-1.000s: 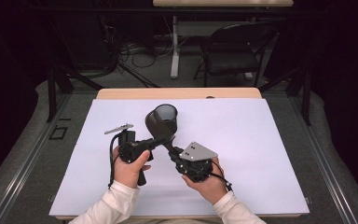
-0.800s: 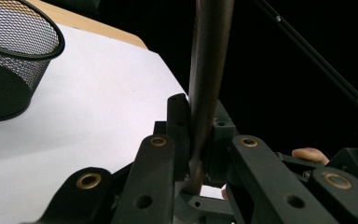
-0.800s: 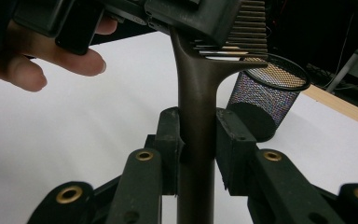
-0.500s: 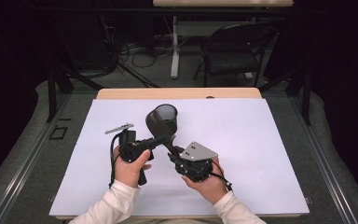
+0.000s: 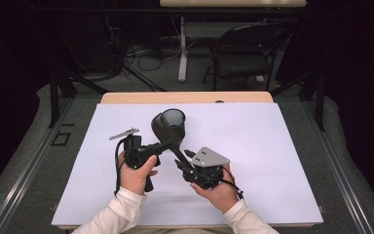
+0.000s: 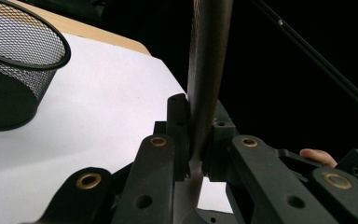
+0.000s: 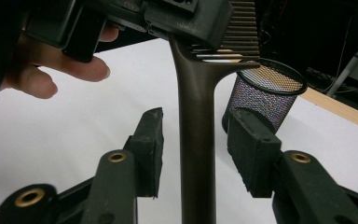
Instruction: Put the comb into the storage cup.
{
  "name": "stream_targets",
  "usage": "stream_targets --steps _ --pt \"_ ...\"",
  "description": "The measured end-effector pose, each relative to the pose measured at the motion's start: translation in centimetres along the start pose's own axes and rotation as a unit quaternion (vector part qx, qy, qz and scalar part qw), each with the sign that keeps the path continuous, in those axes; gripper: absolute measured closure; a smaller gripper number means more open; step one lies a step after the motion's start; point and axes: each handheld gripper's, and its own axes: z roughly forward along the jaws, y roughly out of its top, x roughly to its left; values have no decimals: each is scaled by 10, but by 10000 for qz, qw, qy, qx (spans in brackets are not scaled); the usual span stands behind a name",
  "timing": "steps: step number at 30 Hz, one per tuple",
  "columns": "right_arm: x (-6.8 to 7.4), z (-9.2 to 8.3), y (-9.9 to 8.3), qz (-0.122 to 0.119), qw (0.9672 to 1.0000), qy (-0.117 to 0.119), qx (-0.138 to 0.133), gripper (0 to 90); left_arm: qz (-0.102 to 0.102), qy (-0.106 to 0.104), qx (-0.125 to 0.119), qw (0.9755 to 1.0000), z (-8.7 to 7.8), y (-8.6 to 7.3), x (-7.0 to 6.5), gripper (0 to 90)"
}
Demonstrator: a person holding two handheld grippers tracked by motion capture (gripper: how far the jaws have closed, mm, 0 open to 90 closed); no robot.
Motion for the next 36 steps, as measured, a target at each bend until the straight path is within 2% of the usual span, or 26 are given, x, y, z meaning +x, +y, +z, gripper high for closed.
stream_targets --steps 10,18,30,36 --pt "-4 -1 1 189 9998 98 -12 442 70 47 -70 9999 0 5 2 835" --pt "-8 -2 1 251 9997 45 -11 398 152 106 -122 9998 -2 8 4 835" --pt "-12 0 1 267 9996 -27 34 323 289 213 -203 9991 -4 11 6 835" --pt "-11 3 0 154 9997 -67 179 277 356 283 -235 9987 -7 13 7 834"
